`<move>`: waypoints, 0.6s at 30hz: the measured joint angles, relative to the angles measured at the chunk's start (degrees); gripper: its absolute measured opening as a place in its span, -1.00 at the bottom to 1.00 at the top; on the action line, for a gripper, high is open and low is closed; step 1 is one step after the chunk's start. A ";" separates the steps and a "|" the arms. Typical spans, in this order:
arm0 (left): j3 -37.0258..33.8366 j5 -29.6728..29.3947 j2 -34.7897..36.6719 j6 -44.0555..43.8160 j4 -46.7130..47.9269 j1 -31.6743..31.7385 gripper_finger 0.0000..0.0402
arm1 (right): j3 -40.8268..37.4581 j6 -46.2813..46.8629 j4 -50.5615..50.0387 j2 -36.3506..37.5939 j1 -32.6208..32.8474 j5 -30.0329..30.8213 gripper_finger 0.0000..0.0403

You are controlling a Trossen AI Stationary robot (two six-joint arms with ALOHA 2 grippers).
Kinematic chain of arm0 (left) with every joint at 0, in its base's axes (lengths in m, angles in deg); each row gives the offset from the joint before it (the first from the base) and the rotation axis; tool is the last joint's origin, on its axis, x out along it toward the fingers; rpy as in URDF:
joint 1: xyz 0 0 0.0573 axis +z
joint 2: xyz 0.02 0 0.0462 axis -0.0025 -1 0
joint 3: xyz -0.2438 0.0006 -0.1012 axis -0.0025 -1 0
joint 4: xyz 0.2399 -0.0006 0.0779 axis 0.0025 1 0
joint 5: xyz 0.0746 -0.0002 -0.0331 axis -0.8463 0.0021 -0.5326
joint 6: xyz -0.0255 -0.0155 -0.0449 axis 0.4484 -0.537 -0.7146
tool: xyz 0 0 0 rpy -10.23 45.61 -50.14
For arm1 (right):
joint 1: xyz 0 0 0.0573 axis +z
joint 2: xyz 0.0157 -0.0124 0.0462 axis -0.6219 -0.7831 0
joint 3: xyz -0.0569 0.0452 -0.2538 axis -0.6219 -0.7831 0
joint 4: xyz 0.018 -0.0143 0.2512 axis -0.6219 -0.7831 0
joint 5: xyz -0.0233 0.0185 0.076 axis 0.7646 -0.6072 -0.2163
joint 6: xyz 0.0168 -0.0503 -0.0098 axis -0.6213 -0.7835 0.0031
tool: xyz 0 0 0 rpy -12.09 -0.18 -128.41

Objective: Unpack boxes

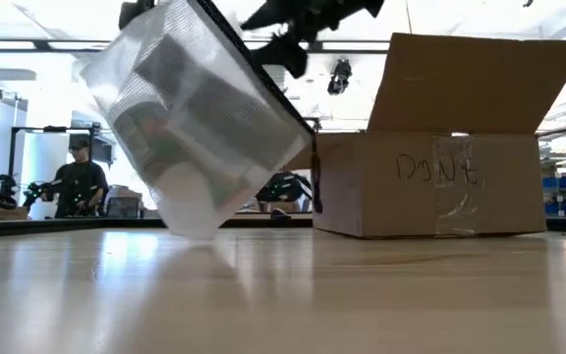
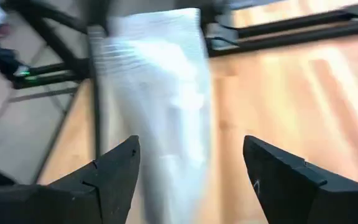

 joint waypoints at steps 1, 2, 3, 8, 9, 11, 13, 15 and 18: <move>0.00 0.01 -0.01 -0.01 0.01 0.00 -1.00 | 0.00 -0.39 -2.09 0.37 -0.86 1.06 0.27; 0.00 0.01 -0.01 -0.01 0.03 0.00 -1.00 | 0.00 -0.79 -4.21 0.74 -1.71 2.13 0.26; 0.00 0.00 -0.02 -0.05 0.07 0.00 -1.00 | 0.00 -1.39 -6.86 1.00 -2.59 3.13 0.26; 0.00 0.04 -0.02 -0.15 -0.09 0.00 -1.00 | -1.12 -5.92 -19.58 1.43 -7.45 9.06 0.22; 0.00 0.04 -0.02 -0.15 -0.09 0.00 -1.00 | -2.01 -6.64 -20.84 1.43 -8.32 9.22 0.21; 0.00 0.04 -0.02 -0.15 -0.12 0.00 -1.00 | -4.15 -7.03 -21.64 1.43 -9.82 9.15 0.20; 0.00 0.02 -0.02 -0.17 -0.14 0.00 -1.00 | -6.60 -7.76 -21.51 1.43 -11.17 9.14 0.18; 0.00 0.02 -0.02 -0.17 -0.09 0.00 -1.00 | -8.72 -8.08 -21.15 1.24 -12.37 10.07 0.16; 0.00 -0.01 -0.02 -0.19 -0.16 0.00 -1.00 | -11.18 -9.20 -20.46 0.68 -13.82 12.35 0.14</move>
